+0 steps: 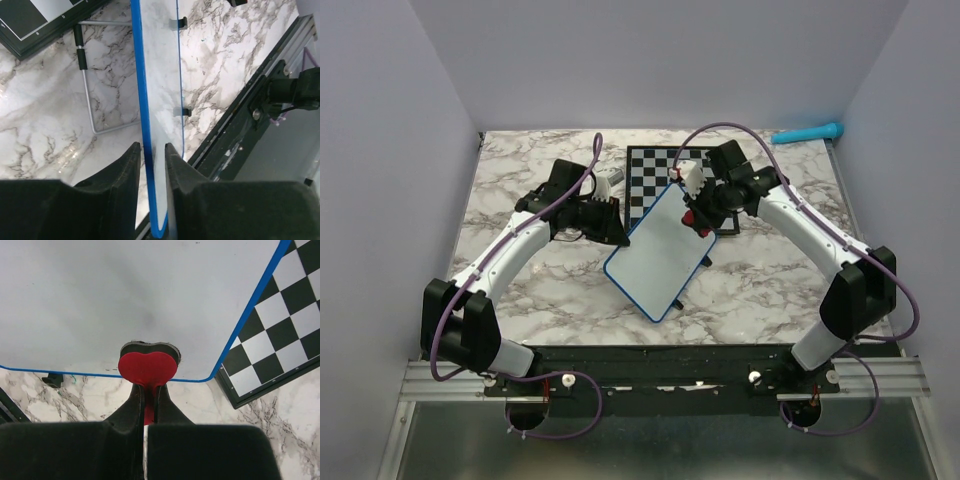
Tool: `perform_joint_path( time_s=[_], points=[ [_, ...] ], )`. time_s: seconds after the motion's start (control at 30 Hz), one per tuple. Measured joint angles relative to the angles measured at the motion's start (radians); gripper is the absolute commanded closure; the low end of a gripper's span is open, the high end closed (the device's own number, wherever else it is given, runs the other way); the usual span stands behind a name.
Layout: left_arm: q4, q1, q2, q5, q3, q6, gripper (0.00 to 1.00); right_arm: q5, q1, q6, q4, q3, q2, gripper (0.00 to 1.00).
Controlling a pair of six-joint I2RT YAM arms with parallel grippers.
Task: Erase the whiteboard
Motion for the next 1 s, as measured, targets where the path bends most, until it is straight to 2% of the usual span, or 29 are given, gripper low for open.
perform_joint_path(
  time_s=[0.17, 0.27, 0.4, 0.53, 0.6, 0.73, 0.9, 1.0],
  points=[
    [-0.019, 0.003, 0.0, 0.002, 0.011, -0.003, 0.33, -0.001, 0.0, 0.0, -0.016, 0.014, -0.032, 0.99],
    [-0.025, 0.03, -0.006, 0.022, 0.016, -0.008, 0.26, -0.005, 0.0, -0.001, -0.039, 0.013, -0.051, 0.99],
    [-0.046, 0.123, -0.011, 0.058, 0.048, -0.017, 0.23, -0.036, 0.0, -0.002, -0.049, 0.011, -0.111, 0.99],
    [-0.078, 0.225, -0.016, 0.074, 0.193, -0.017, 0.23, -0.085, 0.003, -0.005, -0.058, 0.011, -0.187, 0.99],
    [-0.078, 0.24, -0.032, 0.085, 0.245, -0.018, 0.21, -0.111, 0.008, -0.008, -0.068, 0.015, -0.21, 0.99],
    [-0.076, 0.216, -0.093, 0.135, 0.254, -0.05, 0.2, -0.13, 0.069, -0.016, -0.08, 0.036, -0.222, 0.99],
    [-0.044, 0.1, -0.135, 0.163, 0.192, -0.103, 0.2, -0.107, 0.222, -0.029, -0.076, 0.053, -0.221, 0.99],
    [-0.035, 0.038, -0.135, 0.169, 0.149, -0.122, 0.2, -0.1, 0.262, -0.025, -0.076, 0.072, -0.214, 0.99]
  ],
)
